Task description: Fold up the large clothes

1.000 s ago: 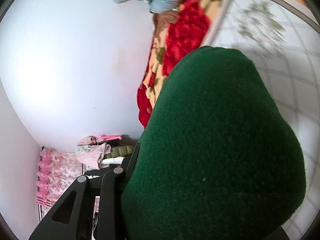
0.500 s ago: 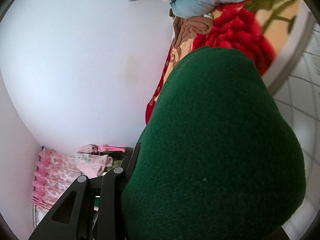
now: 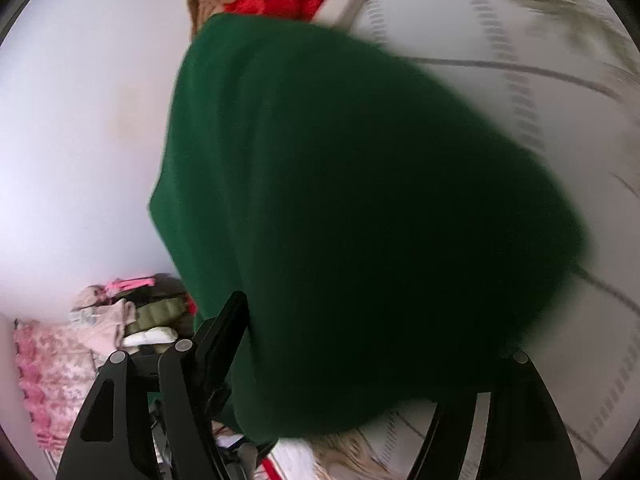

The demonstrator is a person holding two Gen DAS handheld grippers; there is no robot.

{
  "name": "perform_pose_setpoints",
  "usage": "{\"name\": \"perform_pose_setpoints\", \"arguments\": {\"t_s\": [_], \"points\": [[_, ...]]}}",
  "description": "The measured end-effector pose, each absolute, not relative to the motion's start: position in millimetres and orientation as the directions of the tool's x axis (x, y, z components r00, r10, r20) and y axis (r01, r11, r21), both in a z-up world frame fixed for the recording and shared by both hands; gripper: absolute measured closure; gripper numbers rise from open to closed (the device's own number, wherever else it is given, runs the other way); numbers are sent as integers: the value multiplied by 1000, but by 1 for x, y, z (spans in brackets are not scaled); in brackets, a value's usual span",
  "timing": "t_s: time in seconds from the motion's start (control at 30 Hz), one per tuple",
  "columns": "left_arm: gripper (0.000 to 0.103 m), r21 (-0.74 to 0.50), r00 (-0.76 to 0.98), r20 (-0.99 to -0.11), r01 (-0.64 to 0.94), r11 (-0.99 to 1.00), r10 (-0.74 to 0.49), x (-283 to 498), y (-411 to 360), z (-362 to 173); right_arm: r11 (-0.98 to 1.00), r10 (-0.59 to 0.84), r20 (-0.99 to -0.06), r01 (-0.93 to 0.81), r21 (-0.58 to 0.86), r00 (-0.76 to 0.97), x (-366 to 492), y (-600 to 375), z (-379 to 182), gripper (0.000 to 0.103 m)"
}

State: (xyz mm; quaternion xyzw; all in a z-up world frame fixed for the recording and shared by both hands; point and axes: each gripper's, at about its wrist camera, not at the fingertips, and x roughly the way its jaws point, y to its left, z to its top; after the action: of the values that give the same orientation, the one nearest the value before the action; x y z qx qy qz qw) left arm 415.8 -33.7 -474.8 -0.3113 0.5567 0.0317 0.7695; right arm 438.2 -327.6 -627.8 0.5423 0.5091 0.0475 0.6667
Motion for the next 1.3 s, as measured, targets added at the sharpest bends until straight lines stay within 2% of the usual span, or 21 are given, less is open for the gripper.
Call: {"name": "perform_pose_setpoints", "arguments": {"t_s": [0.03, 0.07, 0.1, 0.13, 0.2, 0.23, 0.3, 0.33, 0.37, 0.47, 0.77, 1.07, 1.3], "points": [[4, -384, 363, -898, -371, 846, -248, 408, -34, -468, 425, 600, -643, 492, 760, 476, 433, -329, -622, 19], [4, -304, 350, -919, -332, 893, -183, 401, -37, -456, 483, 562, -689, 495, 722, 457, 427, -330, -610, 14], [4, -250, 338, -931, -311, 917, -139, 377, -18, -449, 539, 524, -733, 497, 680, 434, 423, -329, -599, 2], [3, -195, 327, -940, -291, 936, -95, 371, -17, -440, 617, 469, -783, 484, 621, 408, 418, -325, -583, 0], [3, -116, 311, -950, -266, 957, -29, 367, -36, -425, 751, 350, -869, 450, 484, 351, 406, -312, -552, 0], [3, -95, 317, -948, -256, 962, -9, 356, -20, -422, 808, 288, -898, 419, 414, 333, 404, -305, -538, 0], [3, -56, 346, -938, -227, 972, 27, 337, -14, -401, 922, 108, -948, 327, 208, 299, 397, -280, -504, 0], [2, -45, 356, -934, -218, 975, 37, 332, 7, -412, 944, 56, -953, 294, 148, 299, 394, -271, -495, 0], [2, -33, 367, -929, -207, 978, 46, 361, 3, -412, 961, 3, -952, 263, 87, 305, 389, -262, -479, 0], [1, -10, 404, -913, -166, 986, 59, 316, 7, -371, 977, -117, -935, 208, -47, 335, 364, -243, -419, 0], [1, -8, 536, -844, -48, 999, 19, 303, -19, -245, 967, -200, -872, 234, -102, 446, 271, -224, -228, 0], [1, -8, 636, -772, 33, 999, -28, 208, -37, -117, 956, -241, -800, 277, -98, 549, 156, -231, -66, 0], [1, -27, 678, -735, 11, 1000, -28, 139, -44, -54, 966, -240, -724, 233, -112, 646, 71, -229, 31, 0]]}}
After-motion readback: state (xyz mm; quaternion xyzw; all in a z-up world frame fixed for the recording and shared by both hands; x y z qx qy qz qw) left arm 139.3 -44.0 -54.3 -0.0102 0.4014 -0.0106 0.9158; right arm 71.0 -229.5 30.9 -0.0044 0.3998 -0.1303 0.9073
